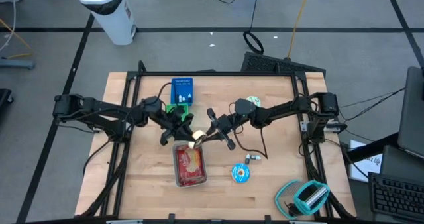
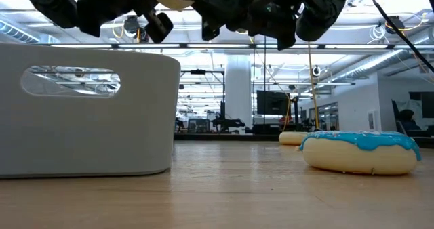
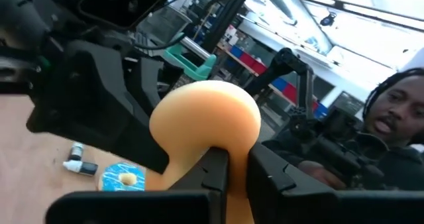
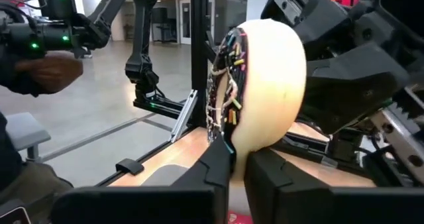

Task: Pick & Place Food Item
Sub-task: Put the black donut into the green bin

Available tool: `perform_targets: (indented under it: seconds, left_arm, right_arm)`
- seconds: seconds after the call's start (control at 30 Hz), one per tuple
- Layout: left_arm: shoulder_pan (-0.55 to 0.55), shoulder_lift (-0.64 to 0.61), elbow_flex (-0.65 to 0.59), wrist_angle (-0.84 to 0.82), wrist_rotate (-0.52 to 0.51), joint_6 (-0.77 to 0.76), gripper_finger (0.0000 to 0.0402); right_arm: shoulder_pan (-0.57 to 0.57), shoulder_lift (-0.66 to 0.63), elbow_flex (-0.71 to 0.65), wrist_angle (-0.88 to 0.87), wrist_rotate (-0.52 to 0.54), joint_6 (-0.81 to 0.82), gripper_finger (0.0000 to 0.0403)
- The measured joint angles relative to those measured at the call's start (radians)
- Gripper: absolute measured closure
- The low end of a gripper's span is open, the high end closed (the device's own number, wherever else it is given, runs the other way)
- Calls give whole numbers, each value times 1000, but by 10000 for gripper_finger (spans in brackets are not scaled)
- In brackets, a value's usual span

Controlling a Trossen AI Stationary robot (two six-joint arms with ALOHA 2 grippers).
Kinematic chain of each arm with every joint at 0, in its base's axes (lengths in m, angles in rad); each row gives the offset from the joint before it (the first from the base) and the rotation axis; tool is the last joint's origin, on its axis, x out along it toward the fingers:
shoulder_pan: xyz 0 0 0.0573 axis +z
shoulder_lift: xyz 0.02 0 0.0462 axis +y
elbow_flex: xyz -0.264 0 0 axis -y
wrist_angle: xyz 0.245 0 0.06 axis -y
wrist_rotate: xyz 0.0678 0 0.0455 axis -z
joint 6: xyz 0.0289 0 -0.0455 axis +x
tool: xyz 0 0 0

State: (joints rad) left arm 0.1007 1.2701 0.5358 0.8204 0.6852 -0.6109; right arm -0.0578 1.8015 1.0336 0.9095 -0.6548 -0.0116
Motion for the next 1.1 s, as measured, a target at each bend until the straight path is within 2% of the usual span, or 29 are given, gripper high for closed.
perform_targets:
  seconds: [0.1,0.2,0.4,0.5,0.63,0.7,0.83,0.97,1.1]
  left_arm:
    - [-6,0,0,0,-19,31,336]
    - [-4,0,0,0,-14,84,288]
    - [51,-16,0,-58,119,120,204]
    - [93,-34,0,-102,121,103,181]
    - [134,-42,0,-116,96,104,168]
    - [142,-42,0,-117,36,105,169]
    - [129,-42,2,-142,-61,161,179]
    - [107,-41,65,-410,-166,258,193]
    - [80,-39,203,-807,-307,380,206]
  right_arm:
    - [0,0,0,-9,-3,0,394]
    - [0,0,0,-23,-4,0,388]
    - [0,0,0,-47,-49,18,386]
    - [3,0,-1,-77,-105,61,389]
    - [2,0,-1,-150,-117,71,388]
    - [1,0,-1,-192,-94,71,388]
    - [-1,0,-2,-286,73,46,388]
    - [-9,-14,-2,-375,248,-2,388]
    - [-14,-14,-2,-435,373,-37,388]
